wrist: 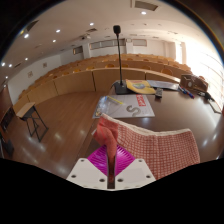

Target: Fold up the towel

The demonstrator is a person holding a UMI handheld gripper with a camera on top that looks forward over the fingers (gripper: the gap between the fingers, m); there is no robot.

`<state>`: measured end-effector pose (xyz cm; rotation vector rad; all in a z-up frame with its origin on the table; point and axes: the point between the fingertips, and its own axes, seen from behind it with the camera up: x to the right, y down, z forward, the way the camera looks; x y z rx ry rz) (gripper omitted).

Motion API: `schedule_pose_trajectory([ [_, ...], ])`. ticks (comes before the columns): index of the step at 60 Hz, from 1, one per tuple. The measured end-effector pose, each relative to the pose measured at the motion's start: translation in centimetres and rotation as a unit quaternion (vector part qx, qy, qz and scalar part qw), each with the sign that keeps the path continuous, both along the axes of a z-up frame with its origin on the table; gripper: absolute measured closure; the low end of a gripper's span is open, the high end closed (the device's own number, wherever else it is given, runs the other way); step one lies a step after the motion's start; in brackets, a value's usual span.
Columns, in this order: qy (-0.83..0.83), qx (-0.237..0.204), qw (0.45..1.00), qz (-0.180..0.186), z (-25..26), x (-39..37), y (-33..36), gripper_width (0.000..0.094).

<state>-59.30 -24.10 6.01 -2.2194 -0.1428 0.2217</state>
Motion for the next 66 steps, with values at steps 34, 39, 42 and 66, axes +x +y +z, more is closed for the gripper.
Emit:
schedule_pose_trajectory([
  [34, 0.051, -0.023, 0.99, -0.132, -0.7, 24.8, 2.1, 0.0285],
  [39, 0.025, -0.019, 0.989, -0.142, -0.8, 27.8, 1.6, 0.0078],
  [42, 0.017, -0.017, 0.99, -0.142, -0.5, 28.9, 1.0, 0.009],
  [66, -0.058, 0.029, 0.991, -0.117, 7.3, 28.0, -7.0, 0.0087],
])
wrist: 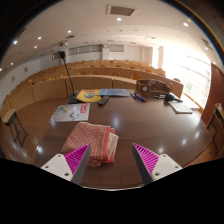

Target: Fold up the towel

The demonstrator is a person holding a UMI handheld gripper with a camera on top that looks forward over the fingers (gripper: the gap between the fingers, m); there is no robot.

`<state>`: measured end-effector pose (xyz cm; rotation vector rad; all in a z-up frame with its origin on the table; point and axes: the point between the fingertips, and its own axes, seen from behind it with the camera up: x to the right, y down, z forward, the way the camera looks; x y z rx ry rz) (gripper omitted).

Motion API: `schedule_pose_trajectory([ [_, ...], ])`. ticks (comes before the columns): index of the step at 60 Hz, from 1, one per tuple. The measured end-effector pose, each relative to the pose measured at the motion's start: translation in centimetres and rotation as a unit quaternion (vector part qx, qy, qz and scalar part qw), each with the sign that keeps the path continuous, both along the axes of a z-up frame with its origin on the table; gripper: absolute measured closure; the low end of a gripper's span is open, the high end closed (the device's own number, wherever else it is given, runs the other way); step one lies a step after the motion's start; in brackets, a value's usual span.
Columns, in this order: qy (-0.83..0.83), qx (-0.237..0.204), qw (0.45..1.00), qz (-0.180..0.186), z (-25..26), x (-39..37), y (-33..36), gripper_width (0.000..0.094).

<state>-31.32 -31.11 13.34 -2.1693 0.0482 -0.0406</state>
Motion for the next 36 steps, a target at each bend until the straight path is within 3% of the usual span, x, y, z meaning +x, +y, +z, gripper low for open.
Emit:
schedule_pose_trajectory([
  [21, -0.039, 0.026, 0.999, -0.006, 5.2, -4.2, -11.9, 0.0086],
  [36, -0.043, 0.034, 0.998, 0.007, 6.3, -6.2, -15.7, 0.0088],
])
